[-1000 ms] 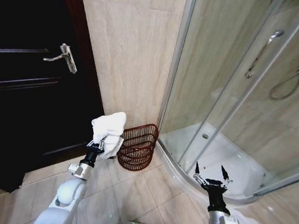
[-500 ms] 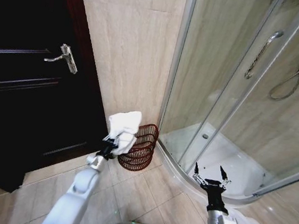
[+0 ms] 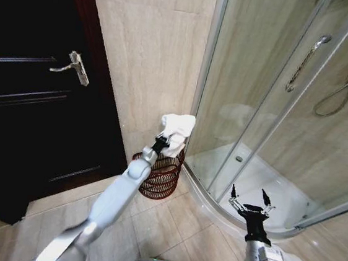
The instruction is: Discard the used towel into the hamper.
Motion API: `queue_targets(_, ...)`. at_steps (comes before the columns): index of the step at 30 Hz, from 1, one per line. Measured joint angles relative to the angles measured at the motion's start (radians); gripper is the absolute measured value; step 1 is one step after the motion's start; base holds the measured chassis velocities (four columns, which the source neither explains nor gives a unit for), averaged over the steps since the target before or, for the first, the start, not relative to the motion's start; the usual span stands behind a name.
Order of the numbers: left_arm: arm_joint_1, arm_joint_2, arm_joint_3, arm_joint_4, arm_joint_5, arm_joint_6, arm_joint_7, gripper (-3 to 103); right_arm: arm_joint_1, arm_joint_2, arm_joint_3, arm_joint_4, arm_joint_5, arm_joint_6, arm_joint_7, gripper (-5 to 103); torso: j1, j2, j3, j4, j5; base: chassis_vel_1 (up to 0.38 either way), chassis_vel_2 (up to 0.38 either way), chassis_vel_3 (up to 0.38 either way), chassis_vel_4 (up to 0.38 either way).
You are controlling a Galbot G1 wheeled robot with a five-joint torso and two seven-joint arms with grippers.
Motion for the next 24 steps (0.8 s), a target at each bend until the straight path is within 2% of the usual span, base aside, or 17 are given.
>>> queue_targets(1, 0.000, 0.000, 0.000, 0.000, 0.000, 0.000, 0.000, 7, 0.000, 0.000, 0.000, 0.000, 0.000, 0.000, 0.000, 100, 0.000, 0.000, 0.000, 0.0000, 0.0000, 0.000, 0.000, 0.000, 0.000)
queue_targets(4, -0.076, -0.027, 0.050, 0.159, -0.011, -0.041, 0.012, 7, 0.007, 0.000, 0.001, -0.015, 0.006, 0.000, 0.001, 100, 0.000, 0.000, 0.000, 0.0000, 0.0000, 0.000, 0.000, 0.000, 0.000)
queue_targets(5, -0.076, -0.027, 0.050, 0.159, -0.011, -0.041, 0.012, 7, 0.007, 0.000, 0.001, -0.015, 0.006, 0.000, 0.001, 100, 0.000, 0.000, 0.000, 0.0000, 0.0000, 0.000, 0.000, 0.000, 0.000)
queue_targets(6, -0.092, -0.043, 0.062, 0.220, -0.002, -0.050, 0.013, 7, 0.008, 0.000, 0.001, -0.021, 0.009, 0.000, 0.001, 100, 0.000, 0.000, 0.000, 0.0001, 0.0000, 0.000, 0.000, 0.000, 0.000)
queue_targets(9, -0.084, -0.057, 0.069, 0.253, 0.007, -0.026, 0.011, 7, 0.009, 0.000, 0.002, -0.026, 0.013, 0.003, 0.002, 100, 0.000, 0.000, 0.000, 0.0000, 0.0000, 0.000, 0.000, 0.000, 0.000)
queue_targets(11, -0.050, -0.058, 0.064, 0.254, 0.046, 0.015, 0.001, 7, 0.008, 0.000, 0.007, -0.027, 0.023, 0.005, 0.003, 100, 0.000, 0.000, 0.000, 0.0001, 0.0000, 0.000, 0.000, 0.000, 0.000)
queue_targets(12, -0.050, -0.058, 0.064, 0.254, 0.046, 0.015, 0.001, 7, 0.008, 0.000, 0.007, -0.027, 0.023, 0.005, 0.003, 100, 0.000, 0.000, 0.000, 0.0001, 0.0000, 0.000, 0.000, 0.000, 0.000)
queue_targets(15, -0.003, -0.045, 0.034, 0.243, 0.137, 0.088, -0.021, 7, -0.001, 0.000, 0.012, -0.026, 0.036, 0.012, 0.006, 100, 0.000, 0.000, 0.000, 0.0003, -0.0001, 0.000, 0.000, 0.000, 0.000)
queue_targets(16, -0.003, -0.045, 0.034, 0.243, 0.137, 0.088, -0.021, 7, -0.001, 0.000, 0.012, -0.026, 0.036, 0.012, 0.006, 100, 0.000, 0.000, 0.000, 0.0003, -0.0001, 0.000, 0.000, 0.000, 0.000)
queue_targets(18, 0.028, -0.027, 0.020, 0.214, 0.180, 0.130, -0.034, 5, -0.012, 0.000, 0.012, -0.019, 0.041, 0.019, 0.008, 100, 0.000, 0.000, 0.000, 0.0005, -0.0003, 0.000, 0.000, 0.000, 0.000)
queue_targets(19, 0.046, -0.016, 0.015, 0.191, 0.206, 0.162, -0.036, 7, -0.021, 0.000, 0.010, -0.015, 0.046, 0.024, 0.010, 100, 0.000, 0.000, 0.000, 0.0005, -0.0003, 0.000, 0.000, 0.000, 0.000)
queue_targets(20, 0.046, -0.016, 0.015, 0.191, 0.206, 0.162, -0.036, 7, -0.021, 0.000, 0.010, -0.015, 0.046, 0.024, 0.010, 100, 0.000, 0.000, 0.000, 0.0005, -0.0003, 0.000, 0.000, 0.000, 0.000)
queue_targets(23, 0.071, -0.005, 0.010, 0.141, 0.228, 0.223, -0.042, 23, -0.034, 0.000, 0.008, -0.014, 0.050, 0.036, 0.017, 100, 0.000, 0.001, 0.000, 0.0002, -0.0004, 0.000, 0.000, 0.000, 0.000)
queue_targets(24, 0.075, -0.002, 0.010, 0.128, 0.230, 0.239, -0.042, 23, -0.035, 0.000, 0.008, -0.014, 0.050, 0.037, 0.018, 100, 0.000, 0.001, 0.000, 0.0001, -0.0004, 0.000, 0.000, 0.000, 0.000)
